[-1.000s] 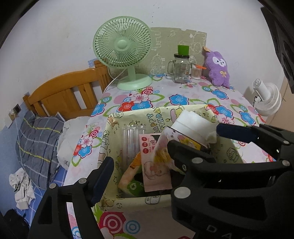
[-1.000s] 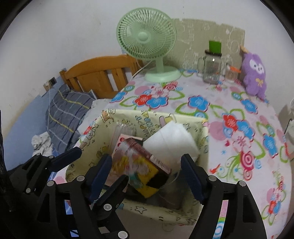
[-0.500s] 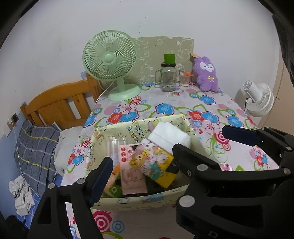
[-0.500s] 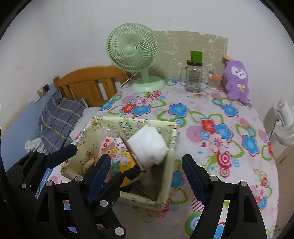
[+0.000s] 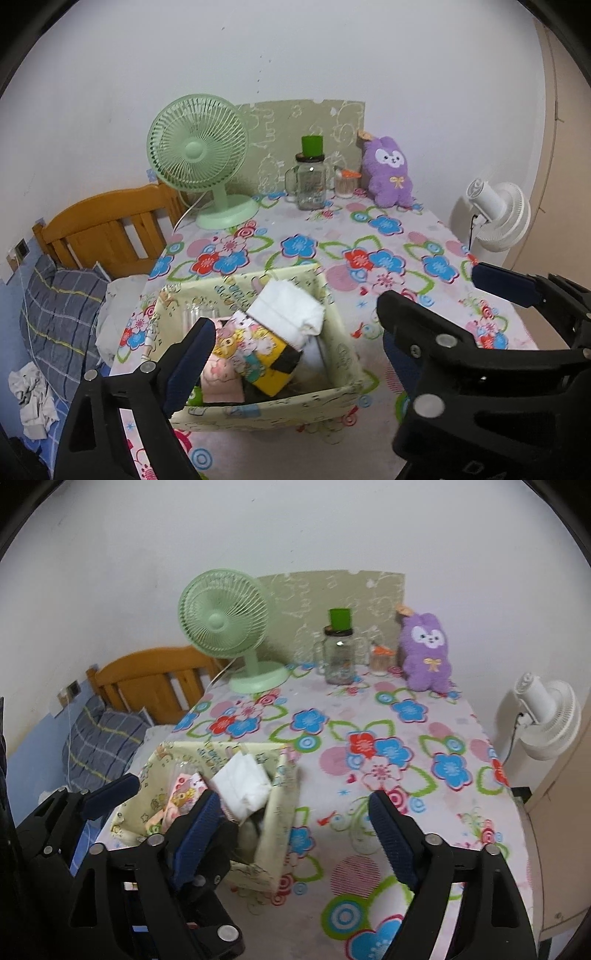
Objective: Organize soft objects
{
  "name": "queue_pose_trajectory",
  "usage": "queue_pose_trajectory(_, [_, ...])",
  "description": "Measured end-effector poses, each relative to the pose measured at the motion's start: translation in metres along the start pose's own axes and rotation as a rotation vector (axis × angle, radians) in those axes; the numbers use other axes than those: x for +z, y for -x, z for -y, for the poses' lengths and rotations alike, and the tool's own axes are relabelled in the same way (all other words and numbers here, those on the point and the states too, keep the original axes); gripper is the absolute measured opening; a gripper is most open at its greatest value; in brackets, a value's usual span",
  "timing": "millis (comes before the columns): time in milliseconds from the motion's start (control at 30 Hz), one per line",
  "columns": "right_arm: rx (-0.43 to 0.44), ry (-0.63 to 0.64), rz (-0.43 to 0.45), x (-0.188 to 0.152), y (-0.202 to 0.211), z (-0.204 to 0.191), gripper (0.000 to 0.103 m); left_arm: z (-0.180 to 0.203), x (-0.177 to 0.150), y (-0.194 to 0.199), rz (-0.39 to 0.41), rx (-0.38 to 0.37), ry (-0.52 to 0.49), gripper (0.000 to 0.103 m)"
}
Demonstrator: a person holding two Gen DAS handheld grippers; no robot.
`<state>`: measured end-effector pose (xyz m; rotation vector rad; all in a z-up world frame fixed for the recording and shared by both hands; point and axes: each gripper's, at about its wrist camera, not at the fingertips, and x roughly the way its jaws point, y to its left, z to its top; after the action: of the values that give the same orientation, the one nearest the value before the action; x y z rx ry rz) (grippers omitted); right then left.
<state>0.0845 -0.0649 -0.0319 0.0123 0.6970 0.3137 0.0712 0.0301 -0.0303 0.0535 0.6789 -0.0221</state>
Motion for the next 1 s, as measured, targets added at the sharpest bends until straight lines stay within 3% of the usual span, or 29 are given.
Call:
queue_pose_trajectory(433, [-0.085, -0.069, 0.101, -0.005, 0.051, 0.037, 0.094, 0.016, 0.008, 0.027, 0.067, -0.013, 0.006, 0.103])
queue_pose_trajectory(1000, [-0.195, -0.121, 0.243, -0.021, 0.113, 0.068, 0.099, 0.013, 0.007, 0.068, 0.171, -0.001, 0.037, 0.103])
